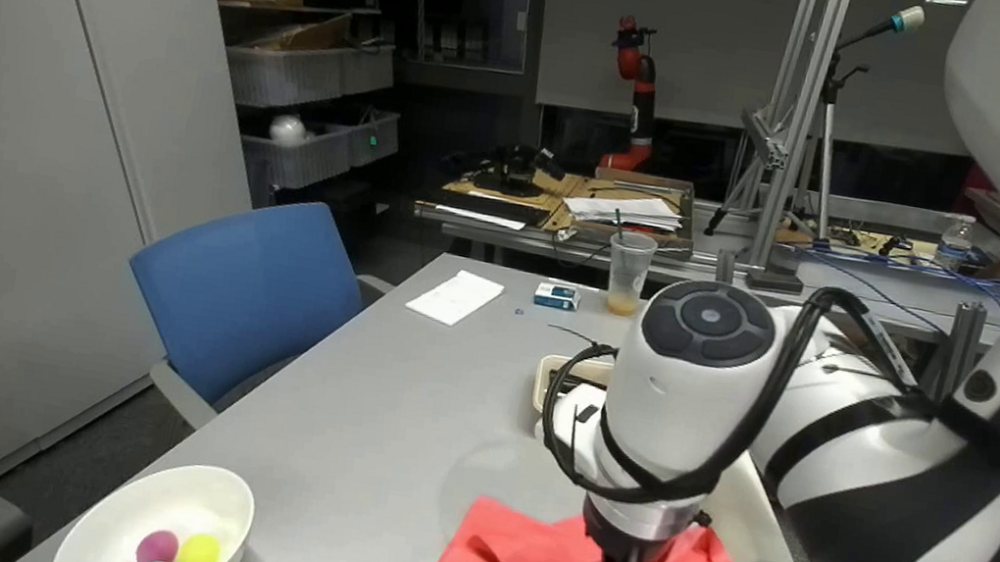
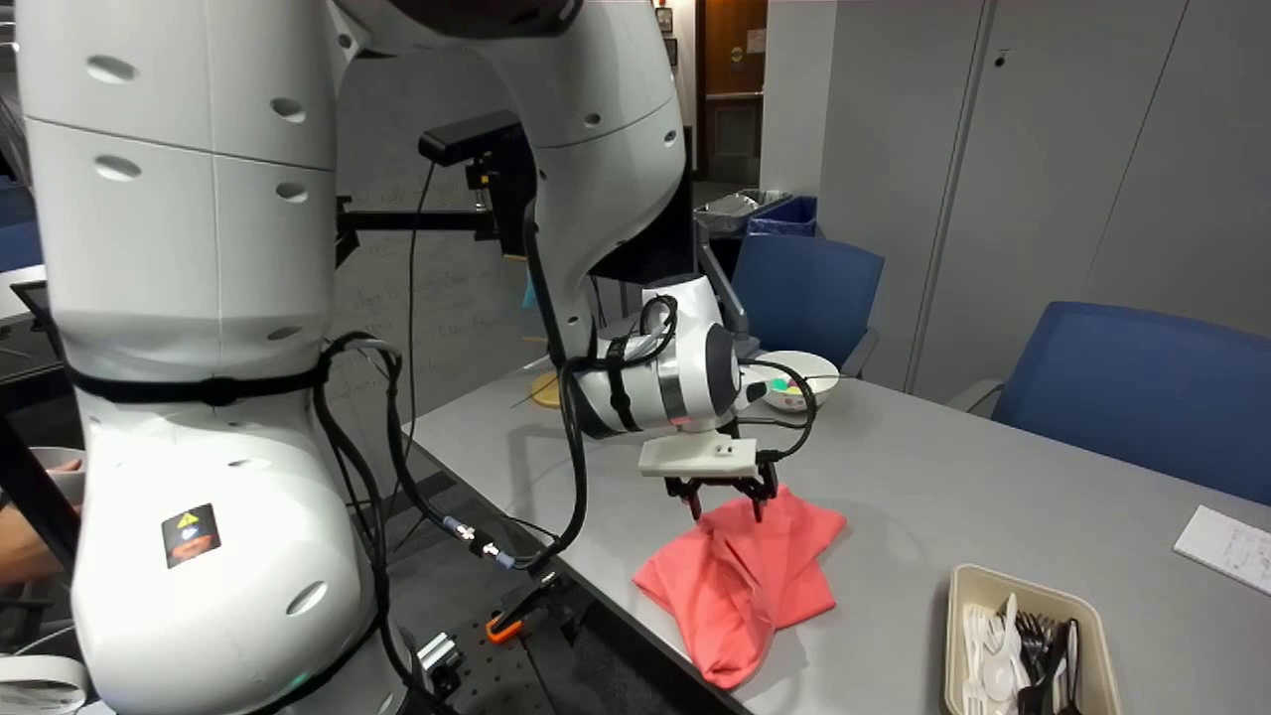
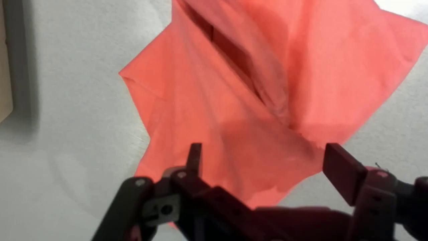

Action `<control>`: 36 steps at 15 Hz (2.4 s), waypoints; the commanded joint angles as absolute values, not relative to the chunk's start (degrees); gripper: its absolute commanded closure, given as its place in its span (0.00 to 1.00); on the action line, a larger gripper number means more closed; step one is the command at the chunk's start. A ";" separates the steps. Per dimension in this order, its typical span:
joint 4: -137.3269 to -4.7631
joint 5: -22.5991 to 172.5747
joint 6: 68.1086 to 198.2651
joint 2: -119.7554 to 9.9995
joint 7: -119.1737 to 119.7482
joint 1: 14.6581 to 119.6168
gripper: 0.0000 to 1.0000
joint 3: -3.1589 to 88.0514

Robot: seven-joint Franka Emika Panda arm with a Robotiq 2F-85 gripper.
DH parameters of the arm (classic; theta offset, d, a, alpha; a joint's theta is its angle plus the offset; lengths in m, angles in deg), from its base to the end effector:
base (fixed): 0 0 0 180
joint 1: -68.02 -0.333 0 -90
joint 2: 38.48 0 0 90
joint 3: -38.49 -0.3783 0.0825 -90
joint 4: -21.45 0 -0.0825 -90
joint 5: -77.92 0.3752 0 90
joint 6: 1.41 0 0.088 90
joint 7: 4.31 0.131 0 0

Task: Fold the shirt

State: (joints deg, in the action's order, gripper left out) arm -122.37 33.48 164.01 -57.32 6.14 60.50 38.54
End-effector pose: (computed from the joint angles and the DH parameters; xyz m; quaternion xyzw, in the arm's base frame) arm 0.4620 0.0974 0.1998 0.9346 0.3394 0.0382 0.0994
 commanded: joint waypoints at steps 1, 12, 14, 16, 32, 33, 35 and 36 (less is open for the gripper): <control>-119.63 31.84 164.44 -60.78 8.19 59.41 0.38 39.98; -117.19 30.38 163.93 -61.33 11.35 57.06 1.00 42.48; -116.16 27.62 163.55 -60.45 14.35 54.99 0.98 44.82; -114.35 22.57 163.29 -60.49 19.44 52.33 0.98 48.23; -118.11 13.17 159.52 -57.25 34.86 47.76 0.00 51.00; -120.37 14.46 160.62 -55.62 32.96 48.38 0.00 50.26; -125.02 16.70 162.16 -51.89 30.70 48.84 0.00 49.36; -127.75 17.47 163.23 -49.46 30.20 48.85 0.00 49.13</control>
State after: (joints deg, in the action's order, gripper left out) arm -119.31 14.39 160.62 -57.73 34.64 47.09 50.74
